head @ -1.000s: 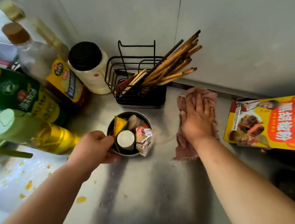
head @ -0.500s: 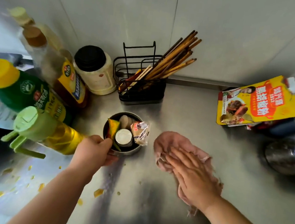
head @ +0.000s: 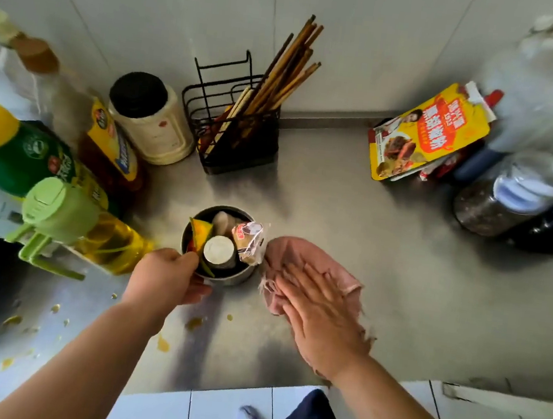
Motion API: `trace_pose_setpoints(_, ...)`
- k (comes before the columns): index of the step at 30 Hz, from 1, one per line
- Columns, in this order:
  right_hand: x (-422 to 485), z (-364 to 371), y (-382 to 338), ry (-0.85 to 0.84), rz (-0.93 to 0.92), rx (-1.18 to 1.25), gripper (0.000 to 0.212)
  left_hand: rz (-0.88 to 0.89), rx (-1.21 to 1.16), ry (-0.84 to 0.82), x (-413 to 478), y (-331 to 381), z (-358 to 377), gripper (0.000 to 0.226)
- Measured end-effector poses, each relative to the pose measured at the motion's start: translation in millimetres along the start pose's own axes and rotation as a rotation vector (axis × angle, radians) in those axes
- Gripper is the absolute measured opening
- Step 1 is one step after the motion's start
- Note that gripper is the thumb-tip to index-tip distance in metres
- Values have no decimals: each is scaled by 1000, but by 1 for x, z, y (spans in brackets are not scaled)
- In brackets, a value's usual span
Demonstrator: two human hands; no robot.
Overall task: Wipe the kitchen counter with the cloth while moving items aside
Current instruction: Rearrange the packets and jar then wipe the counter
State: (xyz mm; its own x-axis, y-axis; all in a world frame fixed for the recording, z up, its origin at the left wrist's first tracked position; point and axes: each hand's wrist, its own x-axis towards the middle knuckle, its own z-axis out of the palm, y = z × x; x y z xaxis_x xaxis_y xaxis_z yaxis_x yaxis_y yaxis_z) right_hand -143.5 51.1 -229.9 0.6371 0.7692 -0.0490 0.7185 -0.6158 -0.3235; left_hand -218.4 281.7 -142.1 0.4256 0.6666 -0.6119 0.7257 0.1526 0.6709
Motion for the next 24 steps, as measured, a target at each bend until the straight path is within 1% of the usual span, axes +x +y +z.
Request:
trace_pose_setpoints(1,-17,-3,12,11,16,-21,45,15,21,-16,-2,1,4,20)
trace_pose_setpoints(2,-32,-7,29,40,68,-39,45,28,39,-32,-3,3,9,21)
trace_pose_setpoints(3,-44,-14,49,74,159,-52,47,40,52,-52,-6,4,15,21)
trace_pose_setpoints(5,-58,-30,92,154,397,-68,52,51,56,-88,-10,7,27,20)
trace_pose_setpoints(7,-58,-46,129,177,642,-96,55,59,58,-139,-16,11,41,19)
trace_pose_setpoints(9,-42,-53,142,182,820,-80,51,63,77,-178,-17,16,53,18)
trace_pose_setpoints(10,-30,-52,134,200,859,-51,52,68,92,-188,-17,17,56,18)
trace_pose_setpoints(11,-21,-48,121,215,852,-20,53,74,106,-196,-16,19,59,18)
trace_pose_setpoints(12,-15,-40,102,224,791,-9,54,80,117,-200,-16,20,61,18)
trace_pose_setpoints(14,-16,-20,58,198,568,-6,54,94,127,-197,-14,25,67,19)
trace_pose_setpoints(16,-35,-11,23,114,328,5,51,93,113,-182,-14,29,70,19)
trace_pose_setpoints(18,-60,-12,25,15,159,-41,54,91,114,-166,-13,35,74,19)
trace_pose_setpoints(19,-70,-14,36,-48,120,-76,63,90,120,-158,-13,38,74,18)
trace_pose_setpoints(20,-77,-17,54,-100,129,-106,74,90,125,-156,-12,40,76,18)
trace_pose_setpoints(21,-83,-22,74,-99,195,-104,77,91,128,-154,-12,41,77,18)
trace_pose_setpoints(23,-77,-36,115,22,370,-72,57,94,127,-151,-11,45,81,18)
trace_pose_setpoints(24,-66,-45,134,77,443,-89,51,97,127,-147,-10,47,84,18)
